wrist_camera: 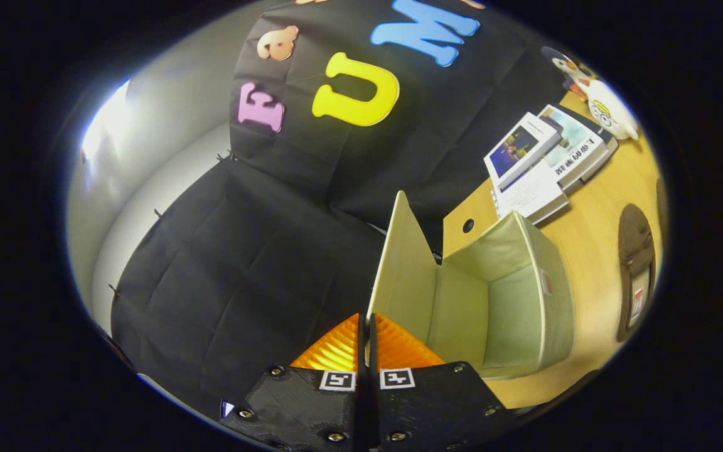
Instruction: Open the storage box then place both shoes into the box .Put the left shoe in first, then the right shoe, with the right side of both shoes facing outward in a uniform manner.
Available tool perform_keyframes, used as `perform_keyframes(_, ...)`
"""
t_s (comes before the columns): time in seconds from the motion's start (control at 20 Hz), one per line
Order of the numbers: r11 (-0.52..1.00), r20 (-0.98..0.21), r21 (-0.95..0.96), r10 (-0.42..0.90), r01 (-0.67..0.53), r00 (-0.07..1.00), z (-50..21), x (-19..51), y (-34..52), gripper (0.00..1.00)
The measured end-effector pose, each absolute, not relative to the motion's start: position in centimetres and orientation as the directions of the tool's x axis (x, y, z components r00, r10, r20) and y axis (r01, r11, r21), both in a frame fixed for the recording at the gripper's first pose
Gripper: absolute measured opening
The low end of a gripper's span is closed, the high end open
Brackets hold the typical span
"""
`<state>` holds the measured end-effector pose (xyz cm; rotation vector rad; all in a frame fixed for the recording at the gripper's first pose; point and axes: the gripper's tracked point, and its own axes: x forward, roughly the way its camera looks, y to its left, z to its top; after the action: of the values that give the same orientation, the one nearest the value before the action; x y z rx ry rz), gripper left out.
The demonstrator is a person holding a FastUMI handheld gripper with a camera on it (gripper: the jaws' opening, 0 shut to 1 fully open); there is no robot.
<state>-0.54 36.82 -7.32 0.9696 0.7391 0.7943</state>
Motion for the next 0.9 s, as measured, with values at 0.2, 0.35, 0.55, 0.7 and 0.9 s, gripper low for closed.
perform_keyframes(0.2,0.388,-0.211,0.866,0.856,-0.316,0.472,-6.3,-1.1,40.7,0.0)
perform_keyframes(0.35,0.405,-0.222,0.836,0.867,-0.37,0.447,-5.6,-1.6,43.4,0.0)
perform_keyframes(0.55,0.428,-0.244,0.787,0.878,-0.446,0.412,-5.1,-2.0,47.3,0.0)
perform_keyframes(0.7,0.427,-0.264,0.751,0.893,-0.503,0.365,-4.9,-2.8,50.0,0.0)
perform_keyframes(0.9,0.452,-0.293,0.676,0.89,-0.583,0.35,-5.5,-3.6,51.2,0.41)
